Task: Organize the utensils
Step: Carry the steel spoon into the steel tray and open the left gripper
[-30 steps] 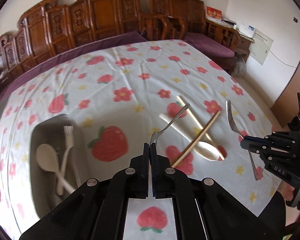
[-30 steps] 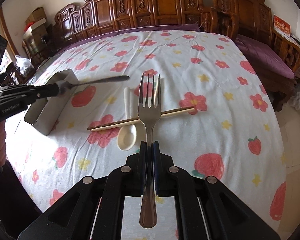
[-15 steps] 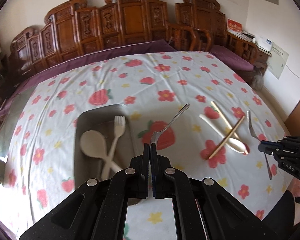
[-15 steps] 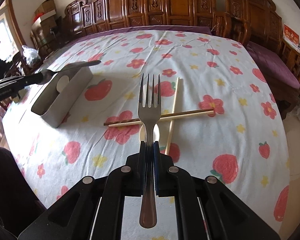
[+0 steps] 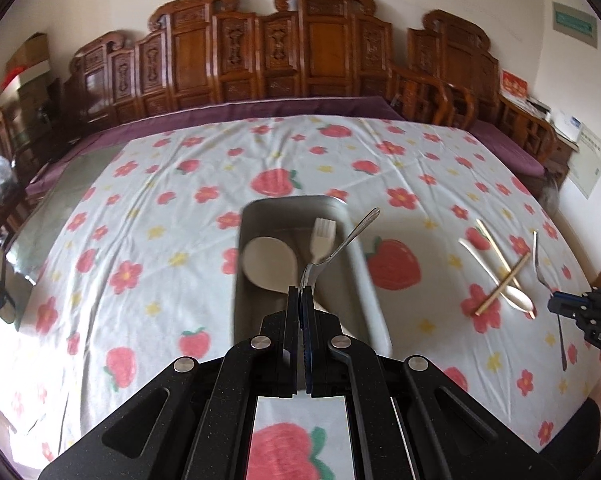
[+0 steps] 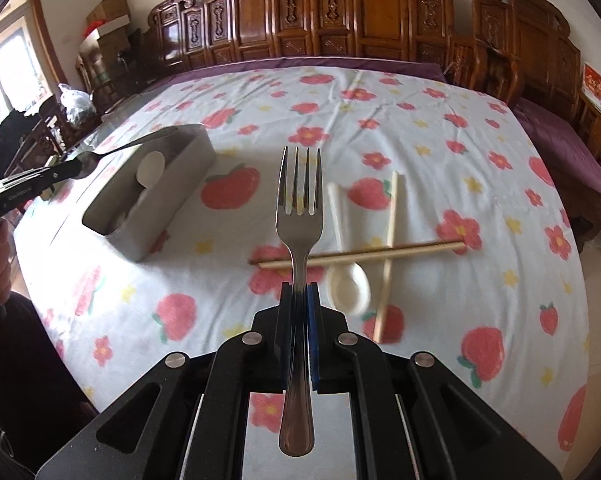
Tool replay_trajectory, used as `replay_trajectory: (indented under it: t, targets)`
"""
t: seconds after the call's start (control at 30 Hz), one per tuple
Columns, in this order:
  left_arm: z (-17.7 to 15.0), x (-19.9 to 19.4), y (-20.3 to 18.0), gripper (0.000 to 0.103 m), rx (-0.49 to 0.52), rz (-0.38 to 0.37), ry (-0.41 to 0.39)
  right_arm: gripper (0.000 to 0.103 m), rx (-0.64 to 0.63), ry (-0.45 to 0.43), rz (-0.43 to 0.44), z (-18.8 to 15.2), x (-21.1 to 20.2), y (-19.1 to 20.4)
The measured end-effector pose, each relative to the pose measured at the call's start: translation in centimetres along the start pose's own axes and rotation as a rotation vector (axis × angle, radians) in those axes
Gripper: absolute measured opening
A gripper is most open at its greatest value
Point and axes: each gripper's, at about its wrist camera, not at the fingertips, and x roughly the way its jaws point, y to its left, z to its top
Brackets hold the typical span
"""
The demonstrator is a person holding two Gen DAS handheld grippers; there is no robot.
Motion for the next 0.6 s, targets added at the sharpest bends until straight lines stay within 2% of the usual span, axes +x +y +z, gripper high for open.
replay_trajectory:
  t: [0.2, 0.6]
  targets:
    - [0.1, 1.0, 2.1, 0.001, -0.040, 0.054, -0.007, 0.008, -0.020, -0.018, 0.035, 2.6, 0.8, 2.7]
    - [-0.4, 3.8, 3.4, 0.001, -0.090, 0.035, 0.014, 0.008, -0.080, -0.021, 0.097, 7.8, 3.2, 8.7]
